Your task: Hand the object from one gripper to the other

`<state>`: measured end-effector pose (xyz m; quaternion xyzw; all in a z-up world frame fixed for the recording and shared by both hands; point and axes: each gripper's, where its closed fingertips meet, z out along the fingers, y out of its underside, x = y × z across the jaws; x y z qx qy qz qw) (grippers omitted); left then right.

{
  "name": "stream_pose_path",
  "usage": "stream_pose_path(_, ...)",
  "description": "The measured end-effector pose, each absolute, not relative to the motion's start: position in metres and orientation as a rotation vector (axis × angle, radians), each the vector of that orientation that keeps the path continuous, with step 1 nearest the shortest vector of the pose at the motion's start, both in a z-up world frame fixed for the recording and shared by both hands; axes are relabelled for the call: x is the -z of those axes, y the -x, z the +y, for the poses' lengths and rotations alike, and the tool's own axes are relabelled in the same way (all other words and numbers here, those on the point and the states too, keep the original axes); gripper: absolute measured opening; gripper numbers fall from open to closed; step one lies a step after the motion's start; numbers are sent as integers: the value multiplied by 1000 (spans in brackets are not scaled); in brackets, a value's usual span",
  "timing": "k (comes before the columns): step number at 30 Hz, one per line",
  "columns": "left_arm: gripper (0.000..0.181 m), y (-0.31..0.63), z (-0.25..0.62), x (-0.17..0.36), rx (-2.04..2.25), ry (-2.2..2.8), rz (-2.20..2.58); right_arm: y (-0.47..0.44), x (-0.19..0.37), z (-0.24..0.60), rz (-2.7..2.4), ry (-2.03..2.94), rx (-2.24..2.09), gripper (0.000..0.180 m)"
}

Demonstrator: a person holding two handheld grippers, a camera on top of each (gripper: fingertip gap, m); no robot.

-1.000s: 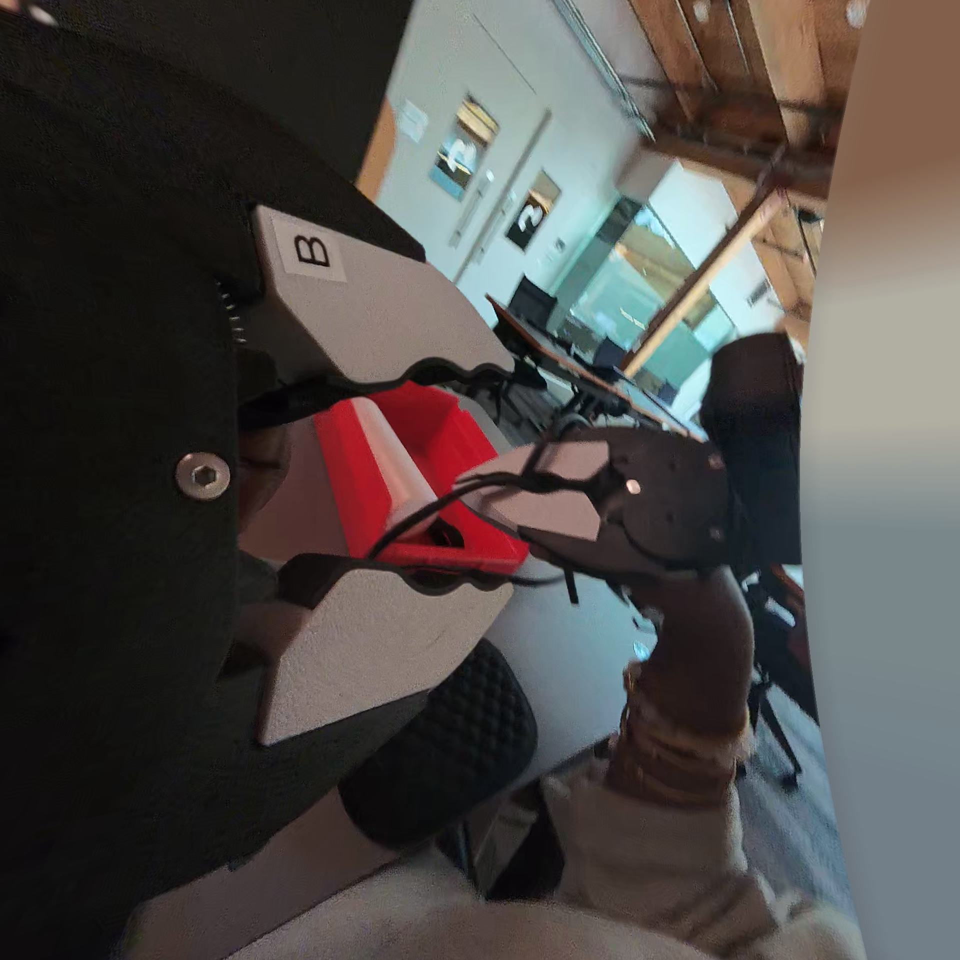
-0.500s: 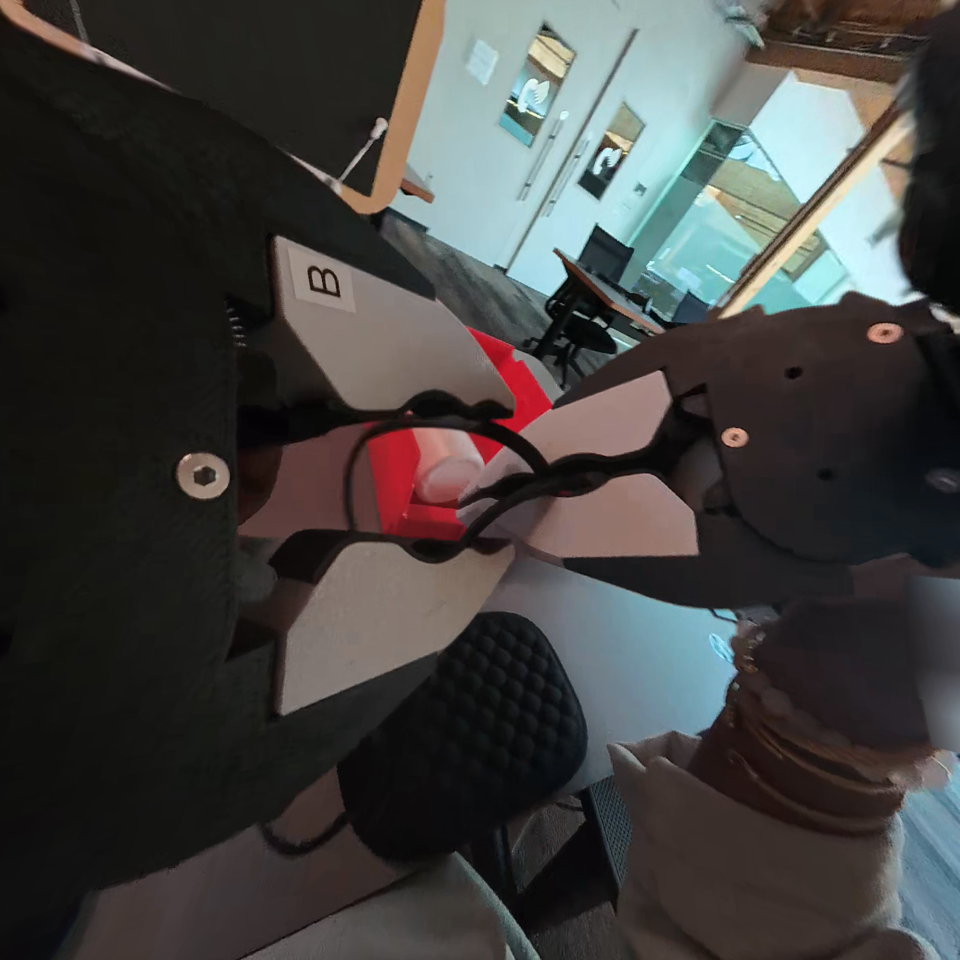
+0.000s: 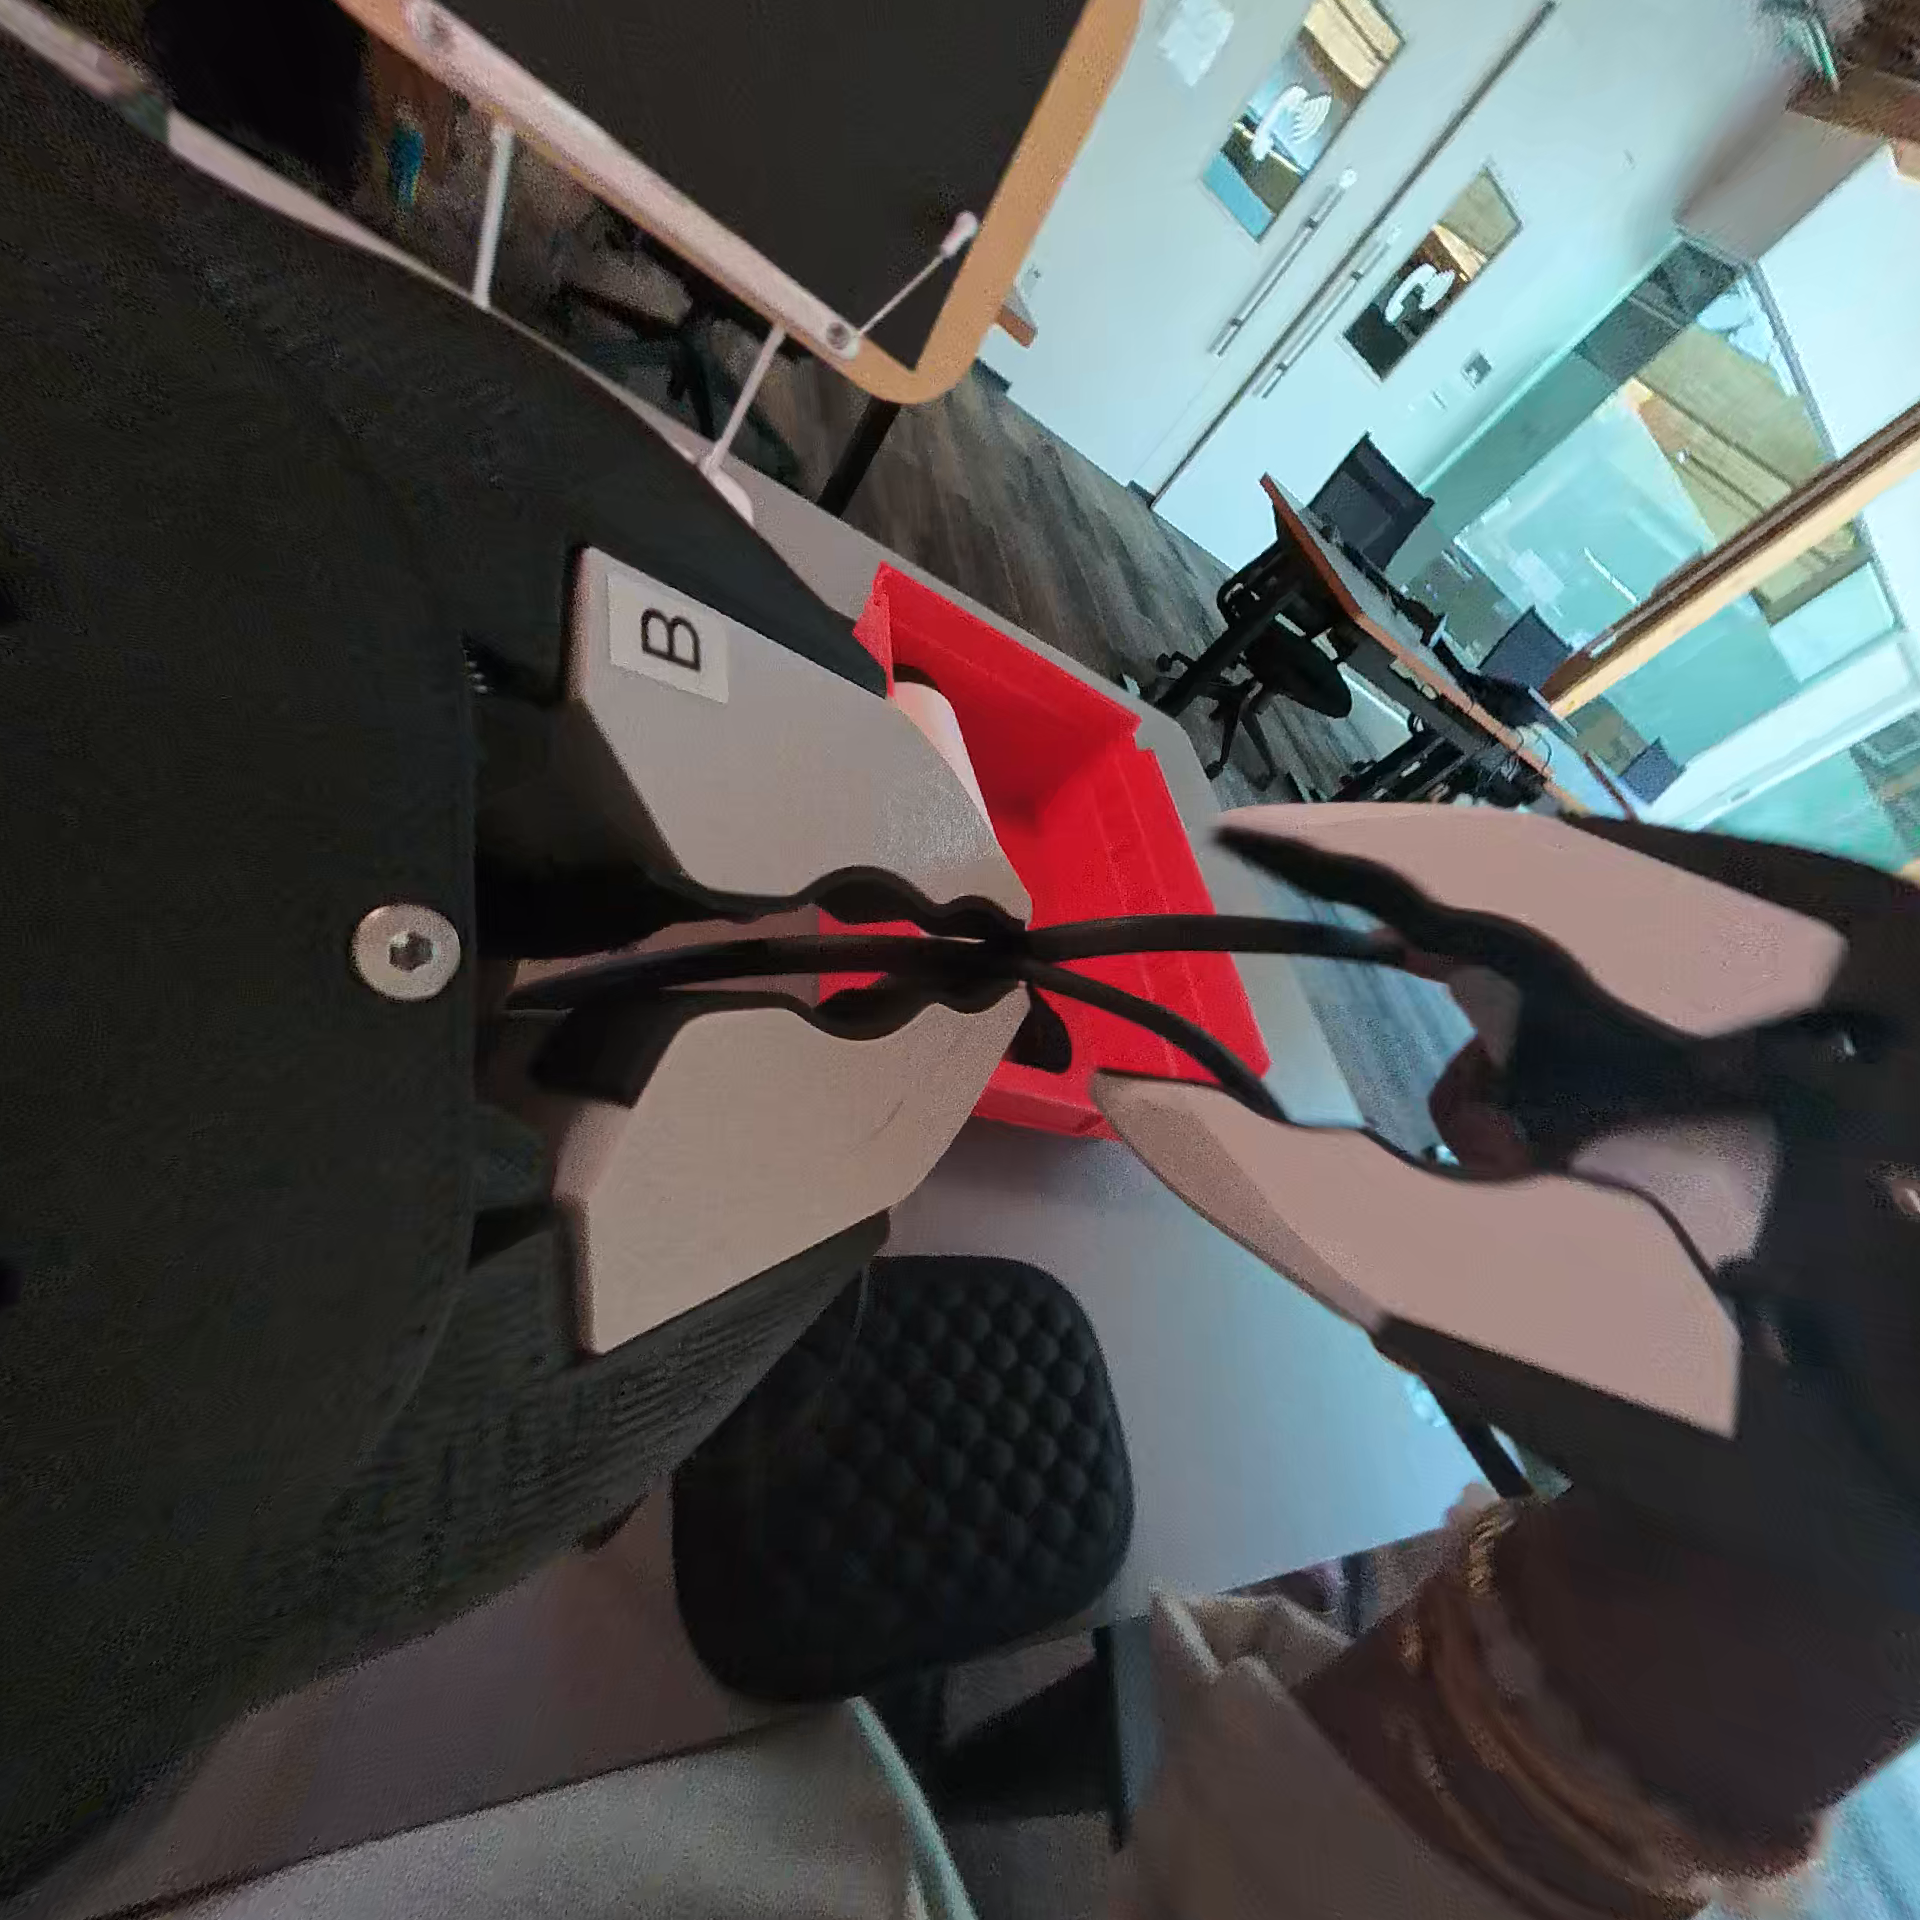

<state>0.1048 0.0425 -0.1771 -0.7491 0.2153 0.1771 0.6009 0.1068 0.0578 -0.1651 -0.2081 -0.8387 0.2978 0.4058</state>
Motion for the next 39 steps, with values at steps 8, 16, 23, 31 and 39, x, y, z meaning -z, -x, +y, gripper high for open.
stream_pose_path(8,6,-61,16,121,-236,1530,145,-137,98,109,-1501,682,-1295,101)
stream_pose_path(16,7,-43,-12,63,-86,1267,-4,-107,175,85,-1583,619,-1063,123)
stream_pose_path(23,7,-48,-35,35,-71,1160,9,-102,179,36,-1559,559,-1380,107)
stream_pose_path(31,7,-53,-48,30,-80,1129,19,-101,164,24,-1424,850,-2039,82)
stream_pose_path(39,7,-48,-51,37,-65,1132,-11,-101,160,26,-1418,854,-2096,5)
